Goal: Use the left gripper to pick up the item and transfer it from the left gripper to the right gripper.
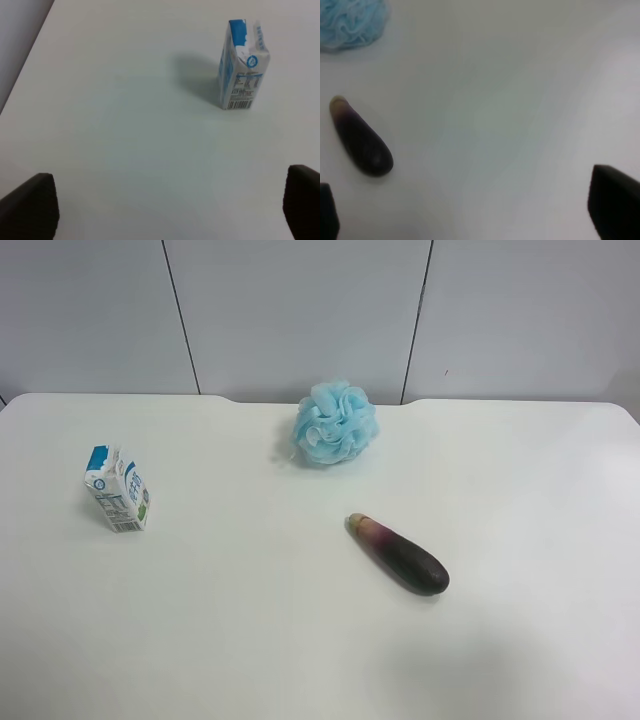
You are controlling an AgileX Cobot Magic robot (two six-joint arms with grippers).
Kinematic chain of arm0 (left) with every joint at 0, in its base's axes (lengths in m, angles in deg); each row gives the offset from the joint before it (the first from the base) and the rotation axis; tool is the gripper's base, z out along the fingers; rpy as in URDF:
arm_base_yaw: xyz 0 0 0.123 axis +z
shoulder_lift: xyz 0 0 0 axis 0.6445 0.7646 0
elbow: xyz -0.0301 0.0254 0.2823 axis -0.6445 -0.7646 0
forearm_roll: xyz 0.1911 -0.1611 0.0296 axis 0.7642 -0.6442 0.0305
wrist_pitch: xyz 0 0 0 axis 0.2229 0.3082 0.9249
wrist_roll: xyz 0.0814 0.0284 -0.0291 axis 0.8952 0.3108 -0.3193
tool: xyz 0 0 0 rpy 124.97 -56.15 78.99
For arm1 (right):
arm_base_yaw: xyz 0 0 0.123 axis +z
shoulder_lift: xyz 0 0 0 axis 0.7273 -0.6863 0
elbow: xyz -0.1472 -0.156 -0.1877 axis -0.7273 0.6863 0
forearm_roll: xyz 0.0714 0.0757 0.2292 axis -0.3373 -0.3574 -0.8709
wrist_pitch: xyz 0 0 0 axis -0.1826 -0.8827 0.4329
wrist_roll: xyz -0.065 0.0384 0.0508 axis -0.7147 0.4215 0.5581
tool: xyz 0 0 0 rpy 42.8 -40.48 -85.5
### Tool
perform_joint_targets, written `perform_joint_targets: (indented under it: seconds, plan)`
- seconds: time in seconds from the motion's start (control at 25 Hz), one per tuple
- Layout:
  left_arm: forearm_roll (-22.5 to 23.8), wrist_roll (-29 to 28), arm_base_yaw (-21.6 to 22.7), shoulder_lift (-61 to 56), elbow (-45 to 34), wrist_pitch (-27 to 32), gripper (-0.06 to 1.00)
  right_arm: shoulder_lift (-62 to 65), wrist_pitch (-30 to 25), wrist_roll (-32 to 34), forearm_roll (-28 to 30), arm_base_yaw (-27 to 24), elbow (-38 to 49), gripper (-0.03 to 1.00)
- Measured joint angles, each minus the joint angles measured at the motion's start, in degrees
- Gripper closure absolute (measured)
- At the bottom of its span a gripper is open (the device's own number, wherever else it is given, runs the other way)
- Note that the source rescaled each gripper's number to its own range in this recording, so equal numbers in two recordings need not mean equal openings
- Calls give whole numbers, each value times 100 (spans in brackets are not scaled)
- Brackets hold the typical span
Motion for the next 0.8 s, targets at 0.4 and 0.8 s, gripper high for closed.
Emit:
perform_joint_targets:
  seconds: [0.4,0.8]
  plan:
    - [0,5,0,0,0,0,11,0,0,0,0,0,0,-3]
    - [0,5,0,0,0,0,11,0,0,0,0,0,0,-3]
